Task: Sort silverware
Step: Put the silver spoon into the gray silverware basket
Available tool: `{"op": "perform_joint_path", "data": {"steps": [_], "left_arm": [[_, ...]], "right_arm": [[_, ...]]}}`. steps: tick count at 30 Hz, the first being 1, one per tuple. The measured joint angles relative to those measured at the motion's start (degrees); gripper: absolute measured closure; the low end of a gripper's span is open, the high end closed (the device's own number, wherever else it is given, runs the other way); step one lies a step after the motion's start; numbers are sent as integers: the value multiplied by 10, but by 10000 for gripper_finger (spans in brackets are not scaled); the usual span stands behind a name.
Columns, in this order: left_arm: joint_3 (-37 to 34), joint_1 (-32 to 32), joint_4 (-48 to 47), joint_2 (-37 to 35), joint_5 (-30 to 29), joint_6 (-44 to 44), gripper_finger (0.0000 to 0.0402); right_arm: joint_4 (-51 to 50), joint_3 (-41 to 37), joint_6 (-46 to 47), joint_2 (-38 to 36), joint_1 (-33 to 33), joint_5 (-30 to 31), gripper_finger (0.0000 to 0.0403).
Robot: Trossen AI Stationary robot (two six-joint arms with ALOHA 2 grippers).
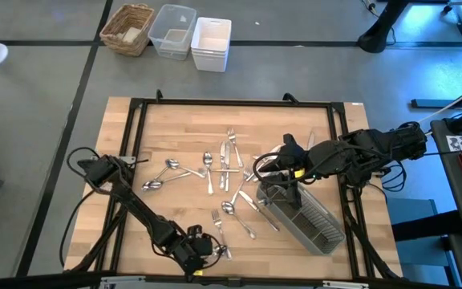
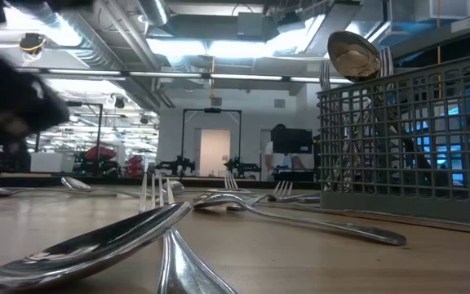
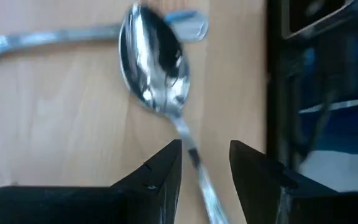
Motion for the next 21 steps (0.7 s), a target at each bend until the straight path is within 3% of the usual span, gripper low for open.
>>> {"op": "perform_joint_path", "data": {"steps": [15, 21], "left_arm": [[4, 4, -49, 25, -38, -55, 280], [2, 6, -60, 26, -42, -55, 346]], "right_arm": [[0, 0, -2, 0, 0, 0, 288], [0, 0, -2, 0, 0, 0, 288]]}}
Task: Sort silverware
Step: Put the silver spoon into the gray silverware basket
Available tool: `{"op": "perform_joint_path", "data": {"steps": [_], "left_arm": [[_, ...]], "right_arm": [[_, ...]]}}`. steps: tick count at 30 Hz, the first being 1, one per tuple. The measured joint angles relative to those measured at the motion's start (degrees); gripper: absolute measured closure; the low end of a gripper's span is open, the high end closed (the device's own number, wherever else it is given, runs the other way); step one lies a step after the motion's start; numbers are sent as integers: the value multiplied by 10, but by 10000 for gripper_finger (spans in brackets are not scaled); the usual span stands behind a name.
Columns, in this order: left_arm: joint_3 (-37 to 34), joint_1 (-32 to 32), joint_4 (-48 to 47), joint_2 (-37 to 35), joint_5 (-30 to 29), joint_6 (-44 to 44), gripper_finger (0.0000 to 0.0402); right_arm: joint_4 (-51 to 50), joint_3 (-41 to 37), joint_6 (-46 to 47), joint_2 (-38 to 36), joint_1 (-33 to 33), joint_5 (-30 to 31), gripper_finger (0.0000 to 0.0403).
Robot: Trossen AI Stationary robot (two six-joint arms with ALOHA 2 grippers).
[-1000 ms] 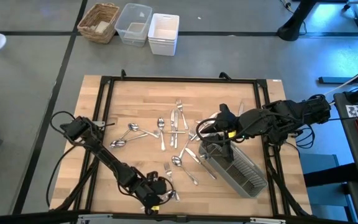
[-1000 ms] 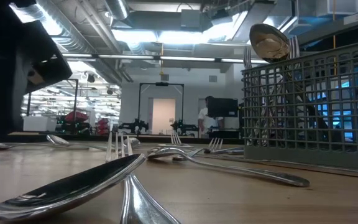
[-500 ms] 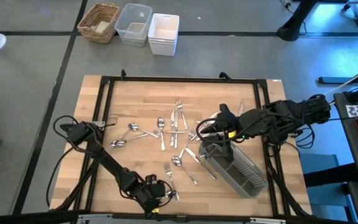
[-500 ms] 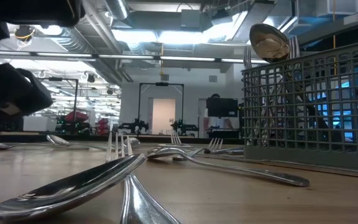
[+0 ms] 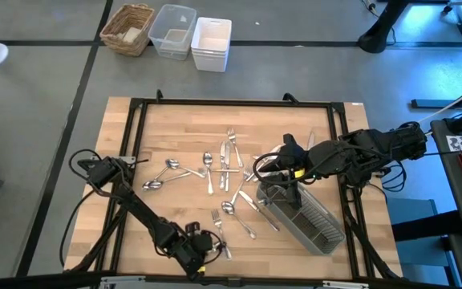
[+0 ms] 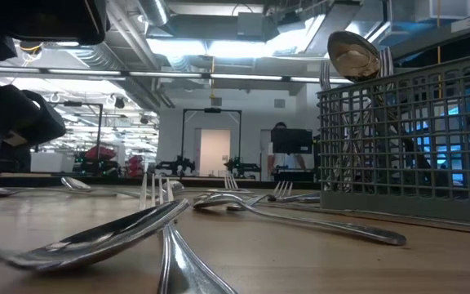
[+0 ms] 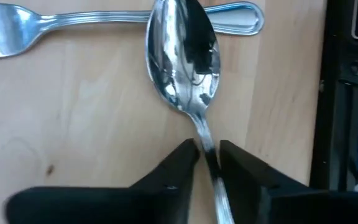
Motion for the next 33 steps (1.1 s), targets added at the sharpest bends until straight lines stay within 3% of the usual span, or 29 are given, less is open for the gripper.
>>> {"op": "perform_joint_path", "data": {"steps": [4, 13, 20, 24, 28, 33], "left_arm": [[-1, 0, -3, 1, -1, -5, 391], [-4, 0, 3, -17, -4, -23, 393], [-6, 8, 1, -76, -40, -6, 396], [-5, 25, 17, -107, -71, 17, 395], [-4, 64, 112, -129, -137, 89, 397], [-3, 144, 341, -123, -171, 239, 395]], "right_arm": [[4, 0, 0, -2, 0, 0, 288], [4, 0, 0, -38, 0, 0, 288], [-2, 0, -2, -98, 0, 2, 288], [-37, 0, -31, -129, 0, 32, 288], [-105, 0, -43, -149, 0, 91, 288], [-182, 0, -40, -155, 0, 159, 288]]}}
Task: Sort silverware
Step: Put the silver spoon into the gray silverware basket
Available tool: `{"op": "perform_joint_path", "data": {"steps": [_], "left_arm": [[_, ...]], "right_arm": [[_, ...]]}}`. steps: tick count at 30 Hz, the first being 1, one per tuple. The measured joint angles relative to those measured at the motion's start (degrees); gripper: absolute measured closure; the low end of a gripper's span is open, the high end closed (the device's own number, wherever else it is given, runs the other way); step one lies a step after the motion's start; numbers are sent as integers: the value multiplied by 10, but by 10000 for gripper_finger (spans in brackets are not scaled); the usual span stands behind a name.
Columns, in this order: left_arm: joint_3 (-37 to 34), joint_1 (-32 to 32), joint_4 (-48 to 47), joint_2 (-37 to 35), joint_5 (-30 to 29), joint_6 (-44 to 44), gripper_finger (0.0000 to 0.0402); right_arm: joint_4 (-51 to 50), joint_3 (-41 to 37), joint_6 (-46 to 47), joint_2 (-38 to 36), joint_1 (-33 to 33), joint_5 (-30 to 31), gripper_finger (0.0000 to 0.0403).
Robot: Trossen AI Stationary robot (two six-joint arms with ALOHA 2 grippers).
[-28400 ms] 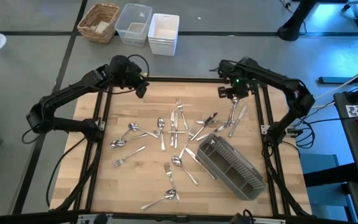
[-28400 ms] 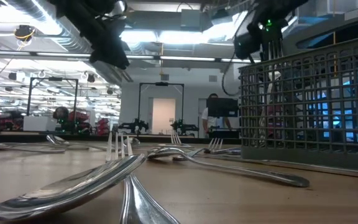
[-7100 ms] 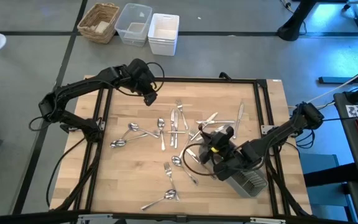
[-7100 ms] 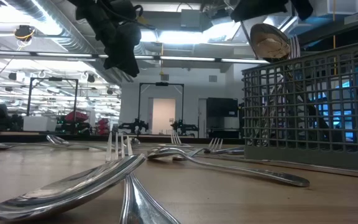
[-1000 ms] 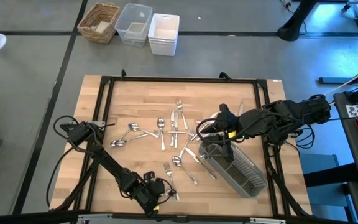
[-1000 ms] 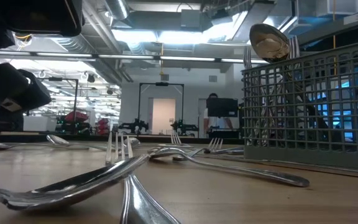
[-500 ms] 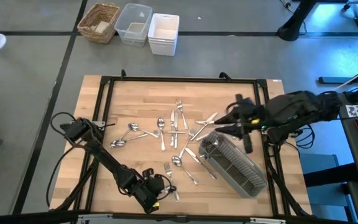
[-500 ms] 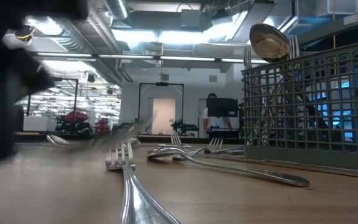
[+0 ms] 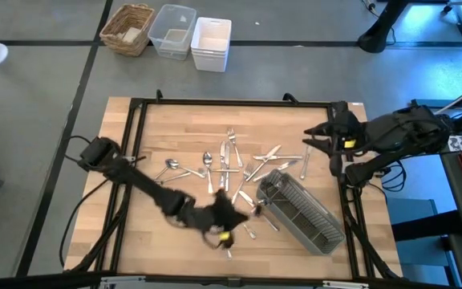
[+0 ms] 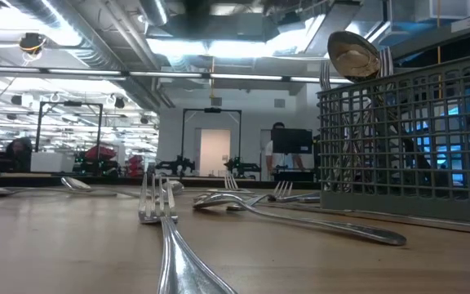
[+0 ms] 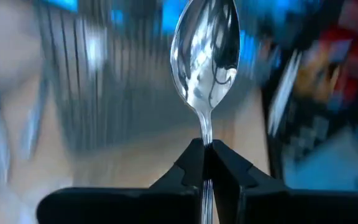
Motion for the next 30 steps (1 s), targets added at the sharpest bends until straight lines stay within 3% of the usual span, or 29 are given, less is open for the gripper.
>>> {"op": "perform_joint_path", "data": {"steps": [4, 8, 12, 20, 24, 30], "left_arm": [[0, 69, 189, 19, 16, 93, 398], [12, 121, 305, 49, 72, 92, 394], [77, 135, 304, 112, 104, 81, 394], [237, 135, 308, 237, 117, 208, 386], [255, 138, 305, 273, 116, 260, 384], [256, 140, 272, 292, 116, 227, 370]], "right_arm": [[-30, 0, 0, 0, 0, 17, 288], [-66, 0, 1, -3, 0, 44, 288], [-96, 0, 2, -20, 0, 78, 288], [-103, 0, 2, -59, 0, 96, 288], [-103, 0, 2, -73, 0, 95, 288], [-105, 0, 5, -95, 0, 75, 288]]}}
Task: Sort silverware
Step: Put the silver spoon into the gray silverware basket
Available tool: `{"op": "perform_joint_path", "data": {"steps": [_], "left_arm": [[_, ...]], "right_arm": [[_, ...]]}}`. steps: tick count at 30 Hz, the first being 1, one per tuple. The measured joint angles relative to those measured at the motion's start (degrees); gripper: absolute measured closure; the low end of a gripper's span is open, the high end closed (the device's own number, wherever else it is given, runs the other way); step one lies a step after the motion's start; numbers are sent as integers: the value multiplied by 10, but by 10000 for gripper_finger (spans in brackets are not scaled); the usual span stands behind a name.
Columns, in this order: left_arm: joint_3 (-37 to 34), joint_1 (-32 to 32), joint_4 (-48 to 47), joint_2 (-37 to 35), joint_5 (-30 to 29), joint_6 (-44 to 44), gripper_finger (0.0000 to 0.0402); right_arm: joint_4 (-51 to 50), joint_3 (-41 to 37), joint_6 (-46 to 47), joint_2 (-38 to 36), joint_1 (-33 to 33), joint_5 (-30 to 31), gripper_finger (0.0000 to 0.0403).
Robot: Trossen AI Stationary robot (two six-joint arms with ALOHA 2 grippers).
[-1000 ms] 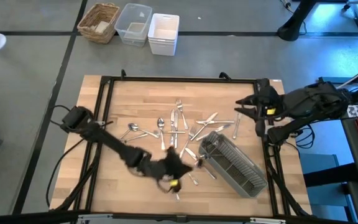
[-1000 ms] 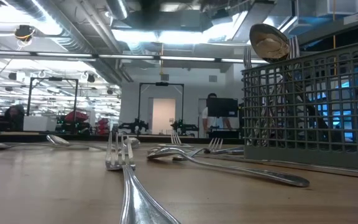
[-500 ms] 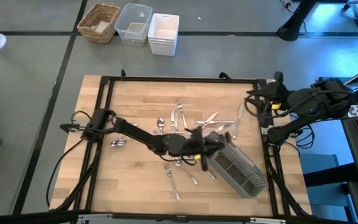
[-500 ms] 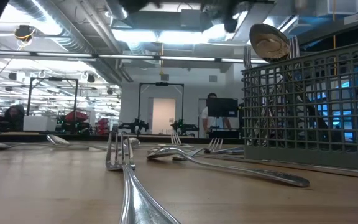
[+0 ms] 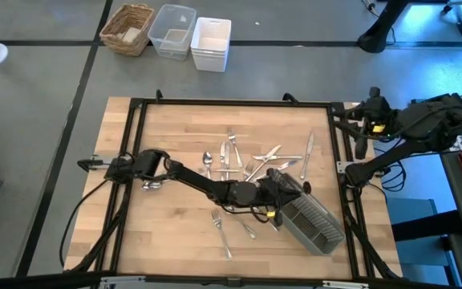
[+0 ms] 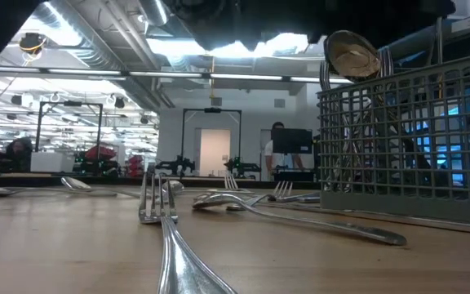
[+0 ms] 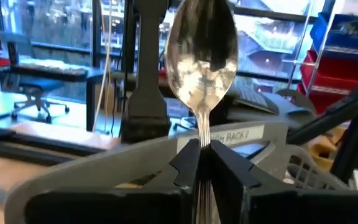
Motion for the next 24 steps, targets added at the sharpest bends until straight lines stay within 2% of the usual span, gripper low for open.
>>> {"op": "perform_joint_path", "data": {"steps": [7, 12, 17, 24], "left_arm": [[0, -2, -25, -3, -2, -32, 311], [0, -5, 3, -4, -1, -31, 274], [0, -8, 31, -43, -2, 4, 271], [0, -3, -5, -108, -5, 104, 281]], "right_arm": [[-20, 0, 23, -8, 0, -1, 288], [-30, 0, 23, -10, 0, -1, 288], [-50, 0, 85, -10, 0, -2, 288], [-120, -32, 171, -9, 0, -4, 288]]}}
